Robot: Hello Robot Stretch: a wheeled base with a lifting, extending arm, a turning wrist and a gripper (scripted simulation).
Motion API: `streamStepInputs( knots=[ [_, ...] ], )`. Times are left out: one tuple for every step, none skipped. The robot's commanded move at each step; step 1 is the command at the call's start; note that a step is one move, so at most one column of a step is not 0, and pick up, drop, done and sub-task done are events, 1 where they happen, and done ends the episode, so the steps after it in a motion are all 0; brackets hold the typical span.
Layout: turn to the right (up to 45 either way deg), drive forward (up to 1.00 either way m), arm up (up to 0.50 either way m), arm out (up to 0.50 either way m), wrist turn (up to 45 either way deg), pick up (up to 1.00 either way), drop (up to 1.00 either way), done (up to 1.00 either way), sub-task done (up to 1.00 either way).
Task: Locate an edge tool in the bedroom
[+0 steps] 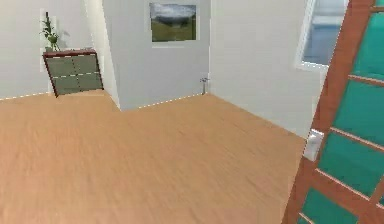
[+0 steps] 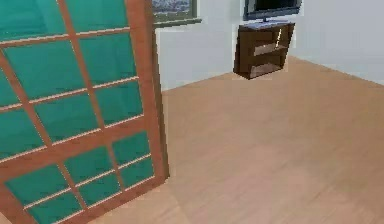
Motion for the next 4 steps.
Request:
streamStepInputs(
  knots=[
    [0.0, 1.00, 0.00, 0.00, 0.0, 0.00, 0.00, 0.00, 0.00],
    [0.0, 1.00, 0.00, 0.00, 0.0, 0.00, 0.00, 0.00, 0.00],
    [0.0, 0.95, 0.00, 0.00, 0.0, 0.00, 0.00, 0.00, 0.00],
    [-36.0, 0.00, 0.00, 0.00, 0.0, 0.00, 0.00, 0.00, 0.00]
  ],
)
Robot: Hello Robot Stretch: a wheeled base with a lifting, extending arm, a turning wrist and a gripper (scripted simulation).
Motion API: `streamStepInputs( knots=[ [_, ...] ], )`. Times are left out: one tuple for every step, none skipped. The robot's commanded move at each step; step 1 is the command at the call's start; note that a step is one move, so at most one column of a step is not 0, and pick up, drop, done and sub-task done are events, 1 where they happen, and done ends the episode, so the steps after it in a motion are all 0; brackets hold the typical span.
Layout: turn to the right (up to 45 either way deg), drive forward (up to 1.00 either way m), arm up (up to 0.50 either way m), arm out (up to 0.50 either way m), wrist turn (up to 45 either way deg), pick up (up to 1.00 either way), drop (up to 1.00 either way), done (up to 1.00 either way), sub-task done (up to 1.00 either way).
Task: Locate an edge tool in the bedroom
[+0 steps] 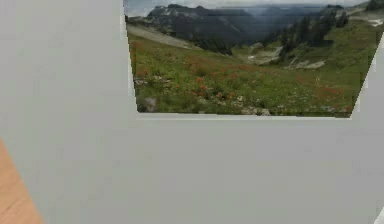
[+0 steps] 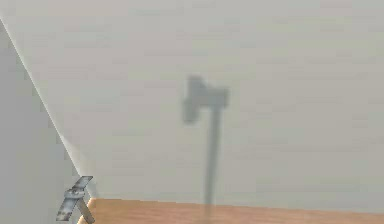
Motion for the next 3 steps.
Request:
streamStepInputs(
  knots=[
    [0.0, 0.05, 0.00, 0.00, 0.0, 0.00, 0.00, 0.00, 0.00],
    [45.0, 0.00, 0.00, 0.00, 0.0, 0.00, 0.00, 0.00, 0.00],
    [0.0, 0.00, 0.00, 0.00, 0.0, 0.00, 0.00, 1.00, 0.00]
  ],
)
